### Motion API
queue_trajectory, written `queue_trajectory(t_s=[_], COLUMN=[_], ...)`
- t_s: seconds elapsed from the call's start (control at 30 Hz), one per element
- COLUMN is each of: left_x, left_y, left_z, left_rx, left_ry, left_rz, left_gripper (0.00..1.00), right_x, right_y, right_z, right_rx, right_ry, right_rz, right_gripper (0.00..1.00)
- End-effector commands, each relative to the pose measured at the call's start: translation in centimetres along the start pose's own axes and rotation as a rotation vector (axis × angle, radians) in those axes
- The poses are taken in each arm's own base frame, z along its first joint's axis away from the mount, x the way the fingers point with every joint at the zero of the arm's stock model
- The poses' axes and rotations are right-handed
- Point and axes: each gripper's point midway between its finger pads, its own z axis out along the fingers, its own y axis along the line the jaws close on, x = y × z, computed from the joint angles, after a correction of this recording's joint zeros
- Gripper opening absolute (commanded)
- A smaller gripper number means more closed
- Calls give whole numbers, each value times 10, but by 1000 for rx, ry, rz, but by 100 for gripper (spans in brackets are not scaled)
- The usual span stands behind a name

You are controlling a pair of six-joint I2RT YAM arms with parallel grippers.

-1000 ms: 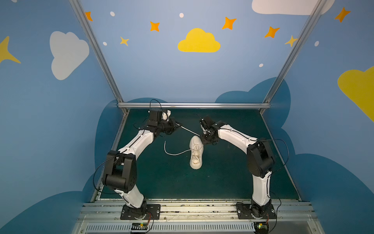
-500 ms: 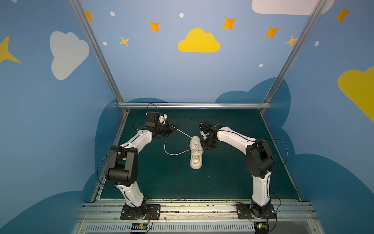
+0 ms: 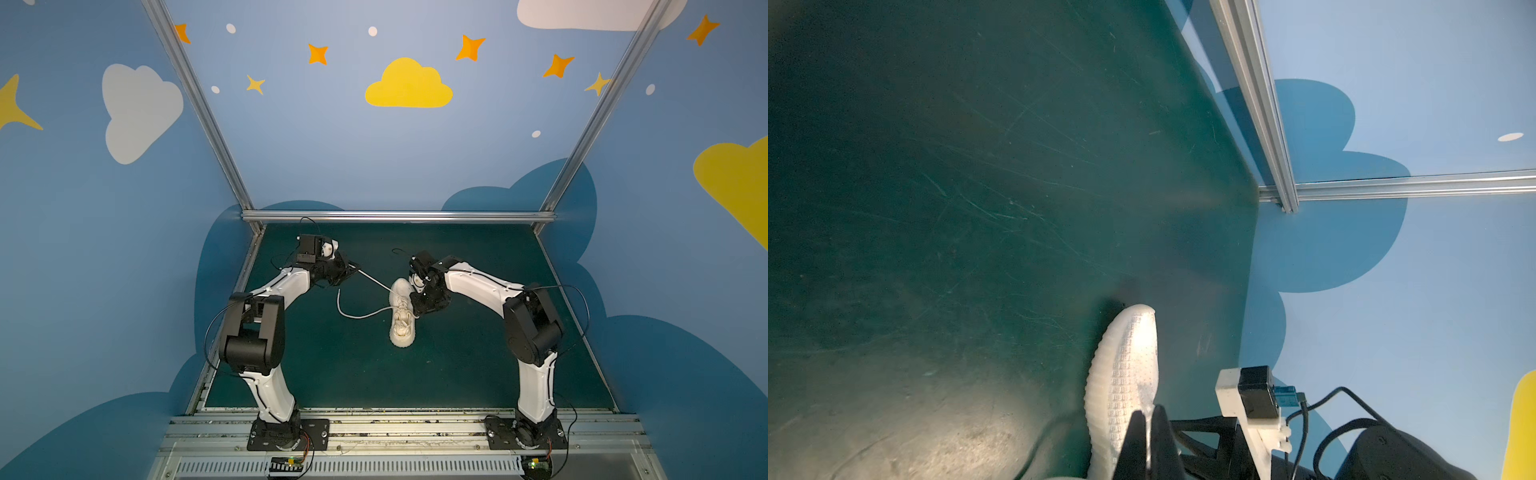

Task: Tie the shoes

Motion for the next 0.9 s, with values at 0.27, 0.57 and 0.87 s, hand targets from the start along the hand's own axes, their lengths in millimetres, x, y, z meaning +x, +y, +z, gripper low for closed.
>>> queue_trajectory(t_s=[0.27, 0.57, 0.87], left_x=[-11, -2, 6], left_y=[40, 71, 75], left_z=[12, 29, 27], left_rx=[-51, -81, -96], left_ry=[5, 49, 60], left_rz=[-38, -82, -76], left_gripper=[3, 3, 3], right_x=[0, -5, -12], right_y=[7, 14, 21], right_z=[-10, -23, -36], right_rx=[-22, -56, -105], right_ry=[-6, -23, -69], right_rz=[-25, -46, -39], right_gripper=[42, 42, 42])
